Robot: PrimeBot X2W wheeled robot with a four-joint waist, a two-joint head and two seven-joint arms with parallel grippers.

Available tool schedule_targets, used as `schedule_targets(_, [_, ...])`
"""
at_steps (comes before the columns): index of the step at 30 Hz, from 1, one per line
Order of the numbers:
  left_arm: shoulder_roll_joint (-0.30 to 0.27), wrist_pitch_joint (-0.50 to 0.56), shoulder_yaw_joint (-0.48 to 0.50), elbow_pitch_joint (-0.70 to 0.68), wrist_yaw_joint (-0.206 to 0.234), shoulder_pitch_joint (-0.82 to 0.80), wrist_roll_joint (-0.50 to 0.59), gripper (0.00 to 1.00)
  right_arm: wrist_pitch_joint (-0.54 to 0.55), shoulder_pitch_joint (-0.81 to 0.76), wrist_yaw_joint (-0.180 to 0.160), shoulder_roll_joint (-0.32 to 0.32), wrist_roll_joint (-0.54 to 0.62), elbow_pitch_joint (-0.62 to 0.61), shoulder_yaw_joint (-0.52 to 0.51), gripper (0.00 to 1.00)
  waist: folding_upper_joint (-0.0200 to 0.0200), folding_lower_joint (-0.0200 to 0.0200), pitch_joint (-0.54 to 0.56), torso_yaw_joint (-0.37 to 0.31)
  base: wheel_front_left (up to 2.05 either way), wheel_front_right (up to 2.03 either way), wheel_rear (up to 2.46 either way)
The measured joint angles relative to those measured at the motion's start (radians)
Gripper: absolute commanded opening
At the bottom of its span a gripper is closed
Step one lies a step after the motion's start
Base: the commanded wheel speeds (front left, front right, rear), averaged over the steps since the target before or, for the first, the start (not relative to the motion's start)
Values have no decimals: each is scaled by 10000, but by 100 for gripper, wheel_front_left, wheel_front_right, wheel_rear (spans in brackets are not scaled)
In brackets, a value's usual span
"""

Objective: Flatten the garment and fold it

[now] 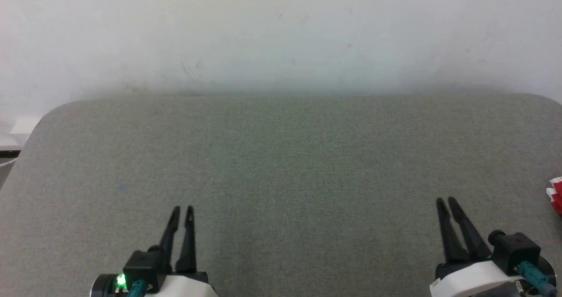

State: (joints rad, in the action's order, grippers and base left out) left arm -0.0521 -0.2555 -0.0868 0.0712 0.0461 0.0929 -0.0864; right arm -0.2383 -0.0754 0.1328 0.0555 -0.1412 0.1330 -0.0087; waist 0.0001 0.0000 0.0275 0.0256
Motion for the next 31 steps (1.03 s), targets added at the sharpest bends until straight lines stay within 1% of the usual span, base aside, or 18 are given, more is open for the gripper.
schedule_targets(31, [-2, 546, 155, -102, -61, -35, 109, 0, 529, 58, 0, 6, 272, -234, 21, 0, 0, 1, -64, -60, 0, 0, 0])
